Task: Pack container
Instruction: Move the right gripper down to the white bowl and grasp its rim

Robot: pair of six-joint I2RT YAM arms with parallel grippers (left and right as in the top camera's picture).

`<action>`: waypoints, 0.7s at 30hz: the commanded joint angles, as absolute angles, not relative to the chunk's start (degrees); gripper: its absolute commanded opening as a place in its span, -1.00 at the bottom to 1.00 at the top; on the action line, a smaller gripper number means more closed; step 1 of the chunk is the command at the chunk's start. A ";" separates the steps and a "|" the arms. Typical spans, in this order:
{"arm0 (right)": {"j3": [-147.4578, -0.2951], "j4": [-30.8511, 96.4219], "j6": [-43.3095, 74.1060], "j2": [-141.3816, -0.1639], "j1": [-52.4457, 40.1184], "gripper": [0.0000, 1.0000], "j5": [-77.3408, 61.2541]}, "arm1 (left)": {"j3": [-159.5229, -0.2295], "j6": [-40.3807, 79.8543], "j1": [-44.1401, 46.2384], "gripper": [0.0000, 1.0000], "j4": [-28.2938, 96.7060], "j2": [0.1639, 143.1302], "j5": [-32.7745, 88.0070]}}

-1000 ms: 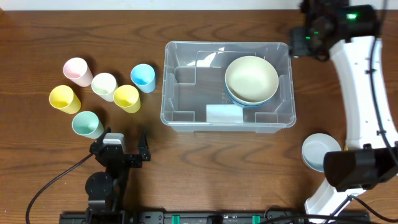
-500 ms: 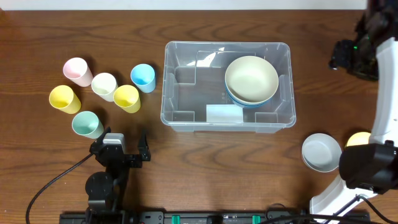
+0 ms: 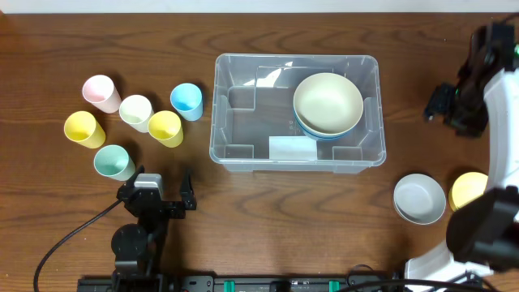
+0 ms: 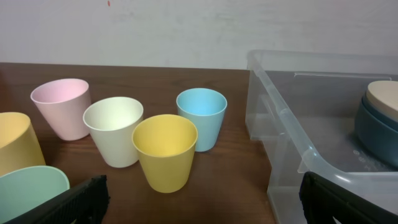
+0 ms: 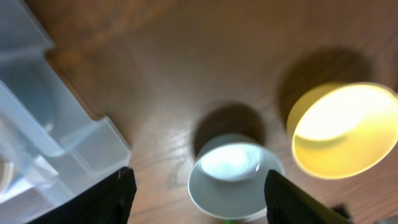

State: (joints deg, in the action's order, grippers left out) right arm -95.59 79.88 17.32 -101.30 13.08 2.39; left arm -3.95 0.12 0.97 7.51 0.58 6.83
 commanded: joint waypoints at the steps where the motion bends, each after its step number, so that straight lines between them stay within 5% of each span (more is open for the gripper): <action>1: -84.14 75.13 21.06 -92.95 13.76 0.36 2.22 | -2.26 -0.38 1.17 0.96 8.05 0.23 6.17; 21: -48.75 43.20 38.96 -85.82 13.87 0.03 1.39 | -2.26 -0.38 1.17 0.96 8.08 0.23 6.17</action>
